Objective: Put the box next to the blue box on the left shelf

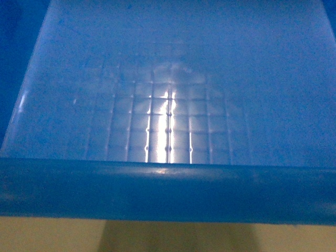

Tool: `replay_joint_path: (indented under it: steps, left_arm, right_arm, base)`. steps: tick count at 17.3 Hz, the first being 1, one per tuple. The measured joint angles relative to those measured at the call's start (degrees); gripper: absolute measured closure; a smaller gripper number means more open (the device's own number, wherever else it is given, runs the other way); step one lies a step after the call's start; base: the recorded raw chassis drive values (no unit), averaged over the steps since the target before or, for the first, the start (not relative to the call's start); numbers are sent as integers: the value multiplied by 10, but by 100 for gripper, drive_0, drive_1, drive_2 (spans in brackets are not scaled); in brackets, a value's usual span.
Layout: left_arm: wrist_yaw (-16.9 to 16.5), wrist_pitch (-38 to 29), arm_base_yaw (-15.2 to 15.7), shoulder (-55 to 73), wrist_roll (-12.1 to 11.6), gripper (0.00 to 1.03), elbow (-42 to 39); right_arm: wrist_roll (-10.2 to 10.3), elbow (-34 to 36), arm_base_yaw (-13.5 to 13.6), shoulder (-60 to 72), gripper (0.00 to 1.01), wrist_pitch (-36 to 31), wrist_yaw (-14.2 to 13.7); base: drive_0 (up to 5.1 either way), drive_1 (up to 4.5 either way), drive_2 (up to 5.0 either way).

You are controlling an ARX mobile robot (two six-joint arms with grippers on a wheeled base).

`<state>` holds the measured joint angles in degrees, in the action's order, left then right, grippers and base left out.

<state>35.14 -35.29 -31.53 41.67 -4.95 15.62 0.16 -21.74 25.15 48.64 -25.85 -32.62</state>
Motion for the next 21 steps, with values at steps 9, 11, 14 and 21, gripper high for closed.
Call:
replay_joint_path:
  steps: [9,11,14,21]
  left_arm:
    - [0,0,0,0,0,92,0]
    - [0,2,0,0,0,92,0]
    - [0,1,0,1,0,92,0]
    - [0,1,0,1,0,92,0]
  right_arm:
    - [0,0,0,0,81,0,0]
    - [0,0,0,0,81,3,0]
    - [0,1,0,1,81,1,0]
    - [0,1,0,1,81,0,0]
  base:
    - [0,0,0]
    - [0,0,0]
    - [0,0,0]
    - [0,0,0]
